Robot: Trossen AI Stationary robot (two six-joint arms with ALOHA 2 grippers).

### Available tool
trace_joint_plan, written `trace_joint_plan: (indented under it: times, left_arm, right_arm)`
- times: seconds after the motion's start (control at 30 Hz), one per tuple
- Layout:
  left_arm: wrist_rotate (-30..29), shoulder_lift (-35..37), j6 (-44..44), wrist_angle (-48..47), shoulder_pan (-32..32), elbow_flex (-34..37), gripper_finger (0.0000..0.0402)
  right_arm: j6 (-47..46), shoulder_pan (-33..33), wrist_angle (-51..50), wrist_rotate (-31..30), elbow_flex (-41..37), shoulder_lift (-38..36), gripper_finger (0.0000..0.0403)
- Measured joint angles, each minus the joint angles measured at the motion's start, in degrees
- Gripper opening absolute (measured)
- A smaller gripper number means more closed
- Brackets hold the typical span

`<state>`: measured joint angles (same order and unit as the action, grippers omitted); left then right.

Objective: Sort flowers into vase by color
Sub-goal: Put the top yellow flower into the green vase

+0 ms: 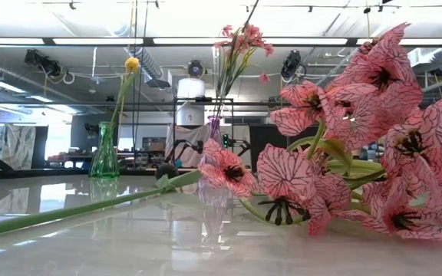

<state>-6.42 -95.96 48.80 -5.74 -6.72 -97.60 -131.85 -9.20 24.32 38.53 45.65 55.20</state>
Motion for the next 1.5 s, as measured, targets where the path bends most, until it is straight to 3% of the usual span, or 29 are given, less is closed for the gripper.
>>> trace_joint_plan:
  times: [0.47, 0.9, 1.2, 1.3, 1.5]
  left_arm:
    - [0.00, -0.50, -0.28, 0.01, 0.13, 0.02, 0.0233]
    - [0.00, -0.48, -6.04, 0.01, 0.13, 0.02, 0.0232]
    - [-0.02, -0.46, -8.75, 0.01, 0.13, 0.02, 0.0183]
    - [-0.02, -0.46, -8.75, 0.03, 0.13, 0.02, 0.0165]
    - [-0.02, -0.46, -8.73, 0.01, 0.15, 0.02, 0.0151]
  right_arm:
    - [0.02, 4.71, 0.15, -5.09, 0.00, 0.00, 0.0043]
    - [1.05, 6.63, 0.43, -8.96, 0.00, 0.00, 0.0043]
    - [1.36, 6.63, 0.43, -9.20, 0.00, 0.00, 0.0043]
    - [1.43, 7.19, 0.44, -11.77, 0.00, 0.00, 0.0043]
    - [1.51, 8.41, 0.43, -11.97, 0.00, 0.00, 0.0043]
